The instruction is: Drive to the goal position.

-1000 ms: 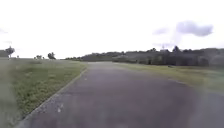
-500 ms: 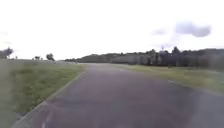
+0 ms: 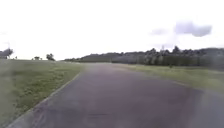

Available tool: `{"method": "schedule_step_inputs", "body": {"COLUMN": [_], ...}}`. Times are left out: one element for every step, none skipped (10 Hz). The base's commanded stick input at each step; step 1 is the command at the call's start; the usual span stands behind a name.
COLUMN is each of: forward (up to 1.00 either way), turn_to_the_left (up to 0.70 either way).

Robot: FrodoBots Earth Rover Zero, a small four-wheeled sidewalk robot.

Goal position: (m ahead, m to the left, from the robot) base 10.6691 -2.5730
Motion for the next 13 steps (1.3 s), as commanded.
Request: {"method": "schedule_step_inputs", "body": {"forward": [0.7,0.7,0.7,0.7,0.7,0.7,0.7,0.7,0.7,0.7,0.7,0.7,0.7], "turn_to_the_left": [0.05,0.03,0.06,0.29,0.35,0.35,0.35,0.35,0.3,0.1,0.01,0.0,0.02]}}
